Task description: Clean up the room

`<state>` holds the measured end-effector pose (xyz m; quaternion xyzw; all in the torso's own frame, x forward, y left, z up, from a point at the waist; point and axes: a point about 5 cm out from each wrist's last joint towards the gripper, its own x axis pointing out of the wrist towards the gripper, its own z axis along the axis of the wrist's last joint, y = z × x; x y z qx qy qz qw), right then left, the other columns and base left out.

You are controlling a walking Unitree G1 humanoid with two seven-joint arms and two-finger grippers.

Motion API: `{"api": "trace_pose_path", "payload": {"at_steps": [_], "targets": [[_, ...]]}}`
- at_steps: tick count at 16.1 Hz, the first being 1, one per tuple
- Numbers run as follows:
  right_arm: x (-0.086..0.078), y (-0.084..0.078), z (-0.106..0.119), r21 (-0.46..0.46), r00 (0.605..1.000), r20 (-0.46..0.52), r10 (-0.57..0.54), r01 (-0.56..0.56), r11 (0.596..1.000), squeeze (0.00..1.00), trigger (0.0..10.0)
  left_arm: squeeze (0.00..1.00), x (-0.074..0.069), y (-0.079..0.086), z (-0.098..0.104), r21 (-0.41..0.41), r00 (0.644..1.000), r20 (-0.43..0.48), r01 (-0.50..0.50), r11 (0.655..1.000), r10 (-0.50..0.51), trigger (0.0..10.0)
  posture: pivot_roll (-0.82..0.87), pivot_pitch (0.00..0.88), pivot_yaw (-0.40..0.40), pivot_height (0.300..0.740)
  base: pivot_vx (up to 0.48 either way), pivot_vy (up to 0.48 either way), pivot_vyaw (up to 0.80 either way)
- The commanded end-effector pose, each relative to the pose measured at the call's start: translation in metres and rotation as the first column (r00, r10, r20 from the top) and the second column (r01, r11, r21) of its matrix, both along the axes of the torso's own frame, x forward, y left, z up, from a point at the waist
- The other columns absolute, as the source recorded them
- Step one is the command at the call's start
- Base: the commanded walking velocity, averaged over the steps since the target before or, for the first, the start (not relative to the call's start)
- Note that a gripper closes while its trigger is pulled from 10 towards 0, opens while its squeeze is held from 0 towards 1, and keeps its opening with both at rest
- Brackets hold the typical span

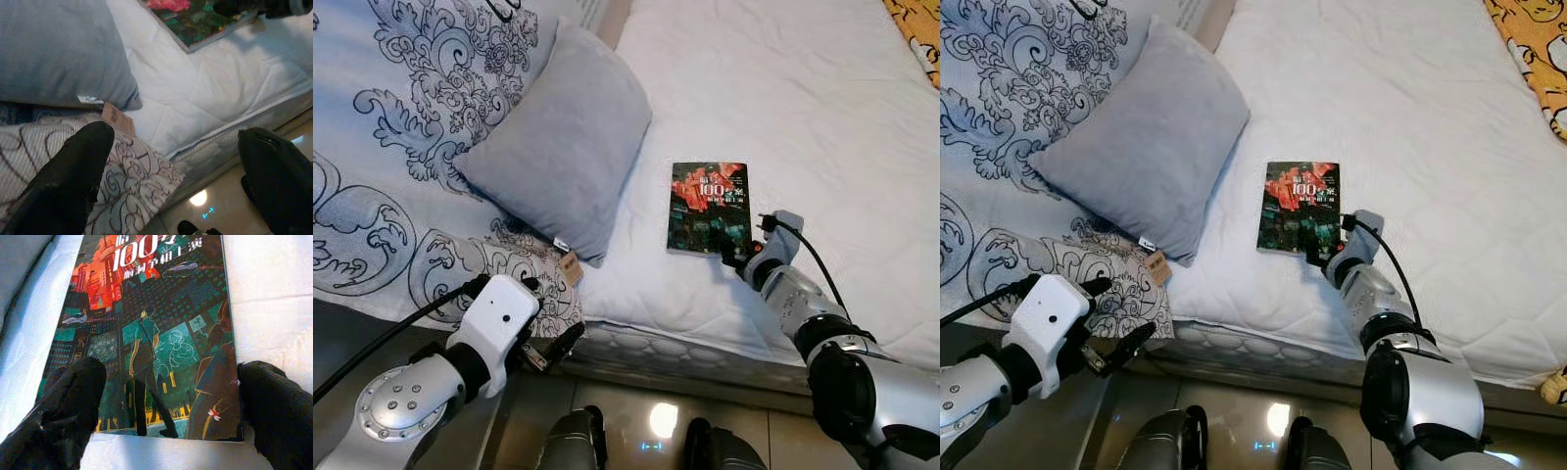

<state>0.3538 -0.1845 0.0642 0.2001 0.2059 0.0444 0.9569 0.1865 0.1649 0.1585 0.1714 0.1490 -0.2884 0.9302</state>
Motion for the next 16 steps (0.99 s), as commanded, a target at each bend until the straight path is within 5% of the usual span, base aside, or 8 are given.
{"api": "trace_pose_path", "payload": {"at_steps": [1,6,9,10,13,16], "targets": [[-0.007,0.004,-0.011,0.025,0.999,-0.037,0.011,-0.010,1.000,0.00,10.0,0.00,0.002,-0.002,-0.001,-0.011,1.000,-0.005,0.010,1.000,-0.010,10.0,0.28,0.197,0.061,0.740,0.000,0.000,0.00],[-0.005,-0.014,0.000,0.164,0.993,0.087,-0.077,0.062,0.985,0.00,10.0,0.00,0.020,-0.012,-0.014,-0.098,1.000,0.001,-0.012,0.995,0.012,10.0,0.13,0.054,0.017,0.740,0.000,0.000,0.00],[-0.022,-0.027,-0.005,0.169,0.981,0.187,-0.042,0.010,0.986,0.00,10.0,0.00,0.034,-0.018,-0.028,-0.176,0.995,-0.040,-0.094,0.980,0.088,10.0,0.05,0.000,0.015,0.740,0.000,0.000,0.00],[-0.031,-0.033,-0.001,0.153,0.969,0.229,-0.092,0.057,0.987,0.00,10.0,0.00,0.044,-0.013,-0.046,-0.138,0.978,-0.100,-0.196,0.971,0.184,10.0,-0.01,0.000,0.052,0.740,0.000,0.000,0.00],[-0.049,-0.042,0.014,-0.013,0.951,0.292,-0.102,0.110,0.994,0.00,10.0,0.00,0.072,-0.015,-0.050,-0.142,0.952,-0.004,-0.302,0.943,0.305,10.0,-0.08,0.000,0.086,0.740,0.000,0.000,0.00],[-0.061,-0.051,0.017,-0.227,0.957,0.253,-0.144,0.203,0.953,0.00,10.0,0.00,0.090,-0.024,-0.053,-0.156,0.935,0.010,-0.348,0.924,0.354,10.0,-0.10,0.000,0.077,0.740,0.000,-0.396,0.00]]}}
